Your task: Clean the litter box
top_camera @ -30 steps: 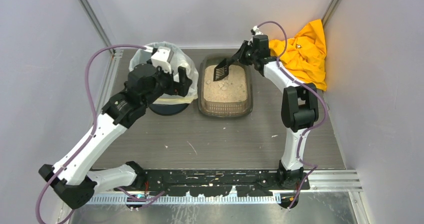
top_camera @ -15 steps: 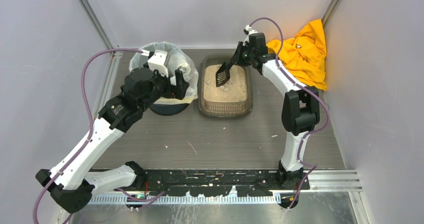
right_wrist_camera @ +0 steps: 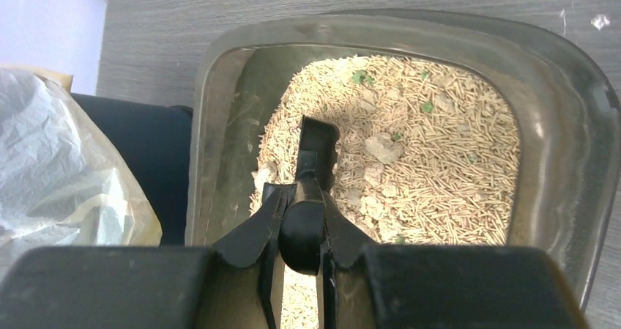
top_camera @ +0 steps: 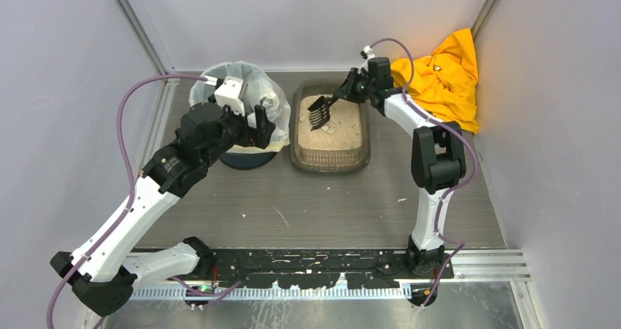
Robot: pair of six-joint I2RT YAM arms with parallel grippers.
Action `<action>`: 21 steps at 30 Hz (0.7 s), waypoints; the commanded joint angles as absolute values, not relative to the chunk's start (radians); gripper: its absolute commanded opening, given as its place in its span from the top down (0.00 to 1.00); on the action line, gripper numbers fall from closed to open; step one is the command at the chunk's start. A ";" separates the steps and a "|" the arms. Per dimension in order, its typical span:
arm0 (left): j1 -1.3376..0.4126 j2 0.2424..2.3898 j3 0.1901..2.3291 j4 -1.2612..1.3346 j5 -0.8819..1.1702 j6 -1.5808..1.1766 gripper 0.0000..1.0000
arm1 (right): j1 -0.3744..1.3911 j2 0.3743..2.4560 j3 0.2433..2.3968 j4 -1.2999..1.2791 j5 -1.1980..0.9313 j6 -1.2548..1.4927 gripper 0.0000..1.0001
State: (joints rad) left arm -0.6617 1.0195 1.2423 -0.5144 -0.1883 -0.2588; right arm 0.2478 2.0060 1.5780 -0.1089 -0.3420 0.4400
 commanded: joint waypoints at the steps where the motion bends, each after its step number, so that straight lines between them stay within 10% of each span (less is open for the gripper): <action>1: -0.661 0.999 1.233 -0.470 -0.207 -0.262 0.12 | 0.209 2.031 1.497 0.060 -0.483 0.574 0.99; 21: -0.662 1.038 1.222 -0.448 -0.202 -0.267 0.12 | 0.146 2.025 1.331 0.335 -0.565 0.734 0.99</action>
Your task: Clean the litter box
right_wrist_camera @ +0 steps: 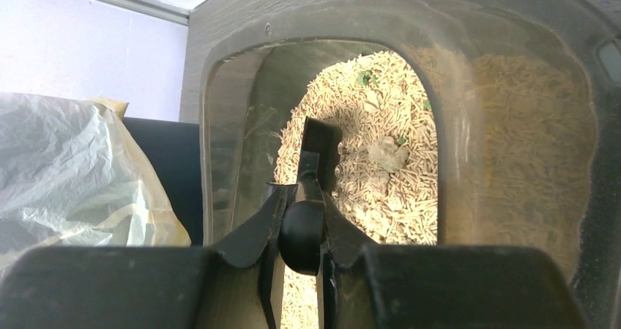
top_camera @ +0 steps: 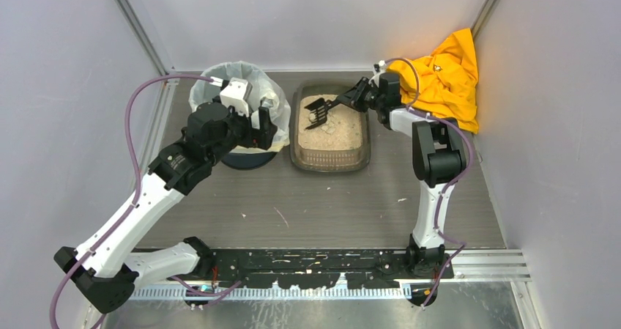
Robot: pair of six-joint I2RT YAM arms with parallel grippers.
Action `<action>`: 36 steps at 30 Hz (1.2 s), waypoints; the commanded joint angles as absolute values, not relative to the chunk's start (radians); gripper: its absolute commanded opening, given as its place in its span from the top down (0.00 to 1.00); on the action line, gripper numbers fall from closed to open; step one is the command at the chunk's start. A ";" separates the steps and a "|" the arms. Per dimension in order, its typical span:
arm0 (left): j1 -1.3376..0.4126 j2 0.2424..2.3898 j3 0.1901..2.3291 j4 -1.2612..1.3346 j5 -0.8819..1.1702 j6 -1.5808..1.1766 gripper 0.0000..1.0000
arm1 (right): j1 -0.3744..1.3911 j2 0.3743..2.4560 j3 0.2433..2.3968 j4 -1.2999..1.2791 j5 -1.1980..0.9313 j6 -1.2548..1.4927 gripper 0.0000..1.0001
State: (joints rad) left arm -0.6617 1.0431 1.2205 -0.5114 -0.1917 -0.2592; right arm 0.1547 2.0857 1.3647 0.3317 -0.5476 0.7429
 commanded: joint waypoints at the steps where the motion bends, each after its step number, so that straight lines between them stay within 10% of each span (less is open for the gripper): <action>1: -0.661 1.037 1.220 -0.446 -0.202 -0.267 0.12 | 0.134 2.008 1.319 0.338 -0.568 0.737 0.99; 27: -0.661 0.964 1.085 -0.348 -0.344 -0.304 0.10 | -0.052 1.821 1.174 0.614 -0.678 0.972 0.99; 36: -0.661 0.970 1.076 -0.345 -0.313 -0.311 0.10 | -0.127 2.035 1.021 1.325 -0.723 1.455 0.99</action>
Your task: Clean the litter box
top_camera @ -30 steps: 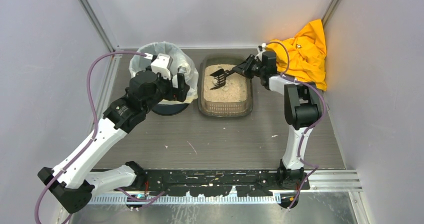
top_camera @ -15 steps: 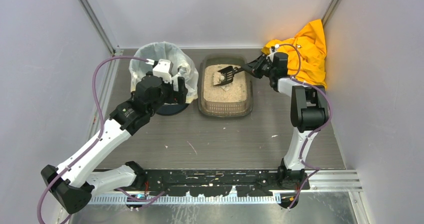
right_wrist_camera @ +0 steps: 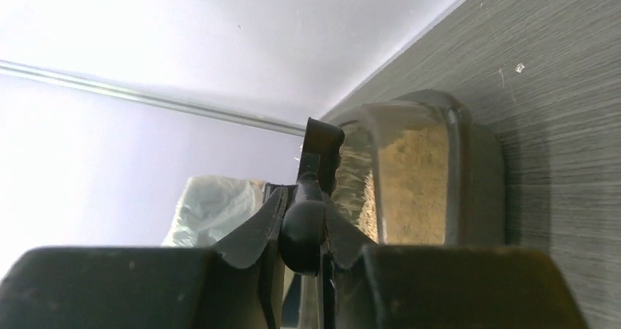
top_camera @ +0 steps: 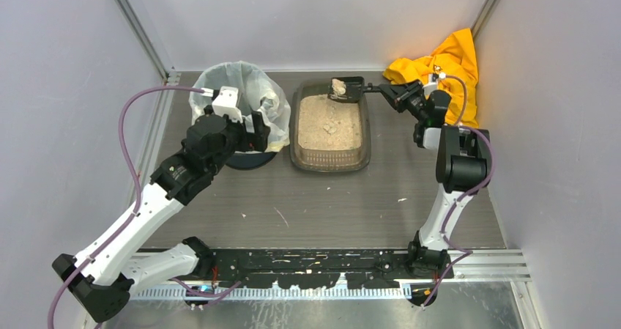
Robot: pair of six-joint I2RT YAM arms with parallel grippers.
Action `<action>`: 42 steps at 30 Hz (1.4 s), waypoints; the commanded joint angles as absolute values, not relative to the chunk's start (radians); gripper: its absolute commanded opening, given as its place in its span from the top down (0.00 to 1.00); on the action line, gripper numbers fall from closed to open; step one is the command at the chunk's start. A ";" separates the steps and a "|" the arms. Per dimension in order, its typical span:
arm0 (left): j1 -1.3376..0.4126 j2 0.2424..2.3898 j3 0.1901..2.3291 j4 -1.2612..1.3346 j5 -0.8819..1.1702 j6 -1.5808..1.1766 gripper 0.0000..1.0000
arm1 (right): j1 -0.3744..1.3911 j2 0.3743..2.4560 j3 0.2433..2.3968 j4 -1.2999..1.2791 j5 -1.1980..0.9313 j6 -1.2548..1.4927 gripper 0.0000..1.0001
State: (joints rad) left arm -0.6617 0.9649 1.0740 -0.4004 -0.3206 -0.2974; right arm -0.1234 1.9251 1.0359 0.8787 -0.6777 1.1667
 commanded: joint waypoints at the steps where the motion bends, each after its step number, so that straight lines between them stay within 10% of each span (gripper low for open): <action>1: -0.662 0.974 1.077 -0.344 -0.306 -0.316 0.10 | -0.126 2.053 1.020 1.365 -0.727 1.485 0.99; 42: -0.661 0.965 1.019 -0.271 -0.247 -0.336 0.09 | -0.044 1.973 0.829 1.273 -0.562 1.375 0.99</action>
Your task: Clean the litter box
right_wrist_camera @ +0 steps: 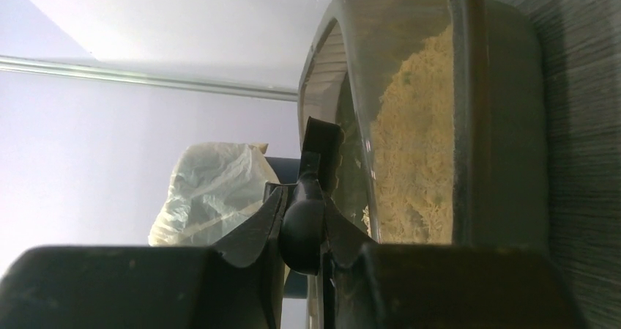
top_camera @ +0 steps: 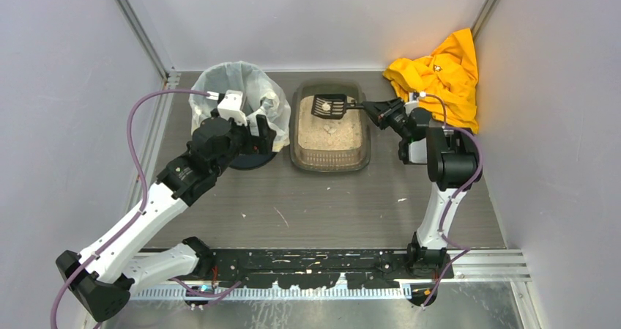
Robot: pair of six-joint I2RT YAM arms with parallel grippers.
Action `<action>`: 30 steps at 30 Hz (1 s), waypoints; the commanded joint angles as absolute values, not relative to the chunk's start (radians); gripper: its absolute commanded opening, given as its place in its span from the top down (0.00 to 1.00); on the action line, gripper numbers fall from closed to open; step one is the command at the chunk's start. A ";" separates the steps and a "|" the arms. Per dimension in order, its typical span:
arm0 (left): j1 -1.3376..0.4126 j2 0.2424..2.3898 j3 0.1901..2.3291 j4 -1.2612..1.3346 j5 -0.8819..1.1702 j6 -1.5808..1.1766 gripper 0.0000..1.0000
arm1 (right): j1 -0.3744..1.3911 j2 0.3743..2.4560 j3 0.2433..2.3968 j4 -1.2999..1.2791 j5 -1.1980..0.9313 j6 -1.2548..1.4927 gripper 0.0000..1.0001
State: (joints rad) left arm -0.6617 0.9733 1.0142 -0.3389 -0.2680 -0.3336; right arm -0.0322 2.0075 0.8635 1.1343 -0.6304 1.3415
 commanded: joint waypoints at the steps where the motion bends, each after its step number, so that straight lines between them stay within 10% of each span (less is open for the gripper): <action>1: -0.661 0.964 1.020 -0.273 -0.245 -0.337 0.09 | -0.043 1.983 0.862 1.238 -0.628 1.360 0.99; 16: -0.663 0.977 1.005 -0.252 -0.212 -0.351 0.09 | -0.111 1.999 0.835 1.433 -0.593 1.505 0.99; 30: -0.661 0.942 1.023 -0.296 -0.310 -0.409 0.04 | -0.090 1.729 0.919 0.945 -0.679 1.303 0.99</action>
State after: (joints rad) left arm -0.6617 0.9813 0.9977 -0.3199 -0.2432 -0.3653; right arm -0.1001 1.8584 0.8387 0.9985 -0.6430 1.3102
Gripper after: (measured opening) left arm 0.938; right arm 0.217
